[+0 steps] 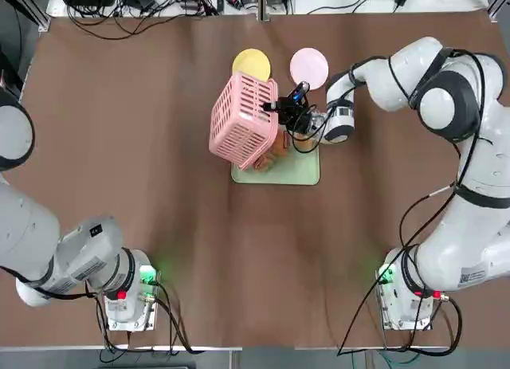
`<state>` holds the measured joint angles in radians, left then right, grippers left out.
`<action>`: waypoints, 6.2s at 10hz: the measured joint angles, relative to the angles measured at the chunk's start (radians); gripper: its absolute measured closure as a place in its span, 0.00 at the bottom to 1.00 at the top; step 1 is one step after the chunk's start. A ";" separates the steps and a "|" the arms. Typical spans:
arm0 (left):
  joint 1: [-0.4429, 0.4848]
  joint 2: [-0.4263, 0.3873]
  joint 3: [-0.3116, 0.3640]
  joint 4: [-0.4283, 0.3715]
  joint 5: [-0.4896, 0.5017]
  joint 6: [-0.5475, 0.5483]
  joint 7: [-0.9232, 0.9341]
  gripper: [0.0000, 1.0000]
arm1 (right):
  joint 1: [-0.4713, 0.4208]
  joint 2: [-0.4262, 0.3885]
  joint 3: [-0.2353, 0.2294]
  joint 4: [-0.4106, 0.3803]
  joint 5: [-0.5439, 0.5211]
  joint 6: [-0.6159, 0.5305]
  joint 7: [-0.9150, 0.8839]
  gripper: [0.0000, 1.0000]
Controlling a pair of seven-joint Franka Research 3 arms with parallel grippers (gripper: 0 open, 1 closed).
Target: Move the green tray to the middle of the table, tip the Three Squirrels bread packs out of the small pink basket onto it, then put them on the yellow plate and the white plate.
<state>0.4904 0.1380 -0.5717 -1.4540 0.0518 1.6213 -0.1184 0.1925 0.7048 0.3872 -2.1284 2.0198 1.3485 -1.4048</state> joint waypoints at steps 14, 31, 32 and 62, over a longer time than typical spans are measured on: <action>-0.021 0.043 -0.007 -0.037 0.028 0.008 0.001 0.00 | -0.027 -0.159 0.002 0.107 0.012 0.142 0.302 0.93; -0.199 -0.014 -0.374 -0.779 -0.052 0.847 -0.535 0.00 | -0.139 -0.682 -0.434 -0.033 -1.089 0.546 0.778 0.93; -0.245 0.017 -0.373 -0.776 -0.032 0.857 -0.586 0.00 | -0.139 -0.699 -0.451 -0.033 -1.203 0.536 0.839 0.93; -0.939 0.487 0.179 -0.385 0.288 0.868 -1.031 0.00 | -0.084 -0.665 -0.417 -0.091 -1.771 0.855 1.394 0.01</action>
<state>-0.4487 0.6255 -0.3930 -1.8387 0.3401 2.4893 -1.1494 0.1090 0.0402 -0.0300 -2.2193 0.2490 2.2040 -0.0110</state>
